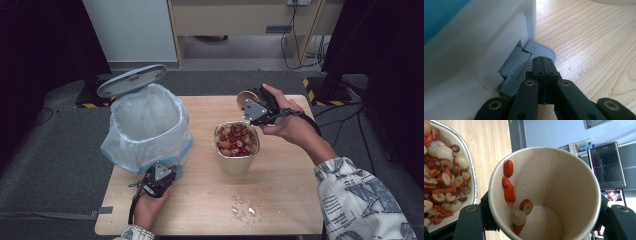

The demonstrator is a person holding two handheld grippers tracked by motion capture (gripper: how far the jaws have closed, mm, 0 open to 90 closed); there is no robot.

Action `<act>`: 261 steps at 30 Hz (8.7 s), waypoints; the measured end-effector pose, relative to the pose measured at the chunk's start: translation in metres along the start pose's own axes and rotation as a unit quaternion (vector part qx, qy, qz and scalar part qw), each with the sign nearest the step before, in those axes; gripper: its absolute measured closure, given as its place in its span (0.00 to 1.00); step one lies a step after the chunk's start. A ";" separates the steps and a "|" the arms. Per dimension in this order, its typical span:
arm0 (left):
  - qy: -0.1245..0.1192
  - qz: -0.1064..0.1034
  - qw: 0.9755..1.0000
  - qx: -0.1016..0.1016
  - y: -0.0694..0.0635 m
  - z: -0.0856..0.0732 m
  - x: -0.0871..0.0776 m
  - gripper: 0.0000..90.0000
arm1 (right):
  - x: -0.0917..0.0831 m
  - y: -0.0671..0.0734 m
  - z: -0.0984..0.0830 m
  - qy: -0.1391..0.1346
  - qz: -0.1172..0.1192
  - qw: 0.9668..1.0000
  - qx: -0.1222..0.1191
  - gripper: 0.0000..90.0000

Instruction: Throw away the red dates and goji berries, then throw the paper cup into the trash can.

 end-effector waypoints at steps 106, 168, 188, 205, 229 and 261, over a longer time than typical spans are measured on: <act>0.001 -0.002 1.000 0.000 0.000 -0.001 0.000 1.00 | -0.003 -0.031 -0.071 -0.100 0.240 0.876 0.405 0.35; 0.001 0.004 1.000 0.006 0.000 0.000 0.000 1.00 | -0.021 -0.039 0.007 -0.145 0.304 0.859 0.384 0.35; 0.001 0.004 1.000 0.006 0.000 0.000 0.000 1.00 | -0.023 -0.040 0.042 -0.146 0.310 0.859 0.379 0.35; 0.003 0.003 1.000 0.007 0.000 0.000 0.000 1.00 | -0.026 -0.036 0.073 -0.156 0.327 0.854 0.373 0.35; 0.002 0.004 1.000 0.007 0.000 0.000 0.000 1.00 | -0.035 -0.024 0.140 -0.174 0.357 0.846 0.356 0.36; 0.001 0.008 1.000 0.009 -0.001 0.000 0.000 1.00 | -0.038 -0.018 0.203 -0.180 0.376 0.843 0.339 0.35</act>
Point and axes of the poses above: each handheld gripper's, and its own axes: x roughly forward along the jaws, z roughly out of its top, y roughly to its left, the point moved 9 cm from there along x, roughly forward along the jaws, and after that the axes turned 13 degrees about y, right-handed, at the moved point
